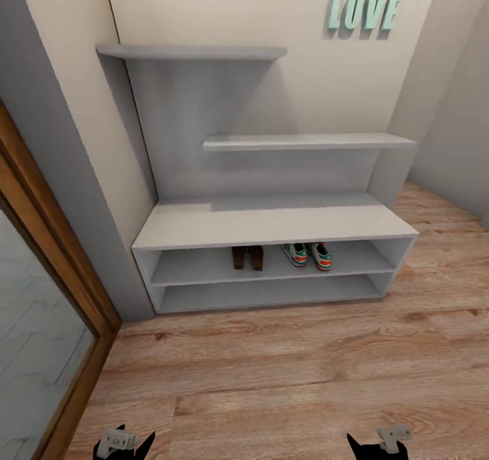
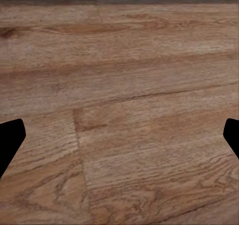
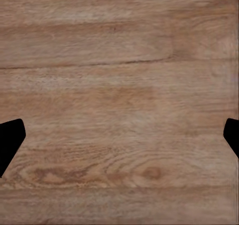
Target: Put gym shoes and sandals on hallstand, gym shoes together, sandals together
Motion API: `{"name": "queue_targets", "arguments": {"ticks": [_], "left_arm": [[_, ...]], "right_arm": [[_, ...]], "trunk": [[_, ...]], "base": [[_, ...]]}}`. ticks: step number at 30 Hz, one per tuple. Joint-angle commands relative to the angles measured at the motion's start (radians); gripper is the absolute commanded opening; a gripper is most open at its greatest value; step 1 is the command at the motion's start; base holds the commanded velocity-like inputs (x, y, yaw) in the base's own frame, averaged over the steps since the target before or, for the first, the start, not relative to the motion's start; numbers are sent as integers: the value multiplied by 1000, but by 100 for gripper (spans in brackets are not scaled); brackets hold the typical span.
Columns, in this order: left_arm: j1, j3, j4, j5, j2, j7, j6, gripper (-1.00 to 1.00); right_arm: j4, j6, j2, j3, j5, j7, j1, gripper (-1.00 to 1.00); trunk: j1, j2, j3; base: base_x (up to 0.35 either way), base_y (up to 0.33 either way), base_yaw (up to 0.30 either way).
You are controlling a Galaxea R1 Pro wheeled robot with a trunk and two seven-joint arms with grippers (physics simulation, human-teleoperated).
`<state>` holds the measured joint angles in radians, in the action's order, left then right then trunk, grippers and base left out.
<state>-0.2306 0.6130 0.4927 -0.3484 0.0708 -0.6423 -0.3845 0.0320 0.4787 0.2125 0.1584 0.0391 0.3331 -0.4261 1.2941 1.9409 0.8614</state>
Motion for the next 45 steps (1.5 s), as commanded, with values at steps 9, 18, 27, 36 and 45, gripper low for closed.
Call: {"name": "queue_targets", "arguments": {"ticks": [9, 18, 27, 36, 45], "left_arm": [[0, 9, -49, -9, -2, 26, -13, 100], [1, 10, -139, 1, -5, 45, -87, 100], [3, 10, -155, 140, 3, 46, -129, 100], [4, 10, -162, 166, 4, 46, -131, 100], [4, 10, -163, 169, 4, 46, -131, 100]], "right_arm": [[-2, 41, -4, 7, -8, -47, 11, 100], [-3, 44, -10, 5, -8, -114, 12, 100], [-3, 43, -12, 5, -7, -118, 12, 100], [-3, 42, -13, 4, -7, -118, 12, 100], [-4, 41, -24, 4, -5, -118, 12, 100]], "trunk": [[-35, -63, -36], [-69, -126, -74], [-104, -189, -111], [-138, -252, -148], [-157, -287, -167]], "base": [[0, 0, -233], [0, 0, -233], [0, 0, -233], [0, 0, -233], [0, 0, -109]]}}
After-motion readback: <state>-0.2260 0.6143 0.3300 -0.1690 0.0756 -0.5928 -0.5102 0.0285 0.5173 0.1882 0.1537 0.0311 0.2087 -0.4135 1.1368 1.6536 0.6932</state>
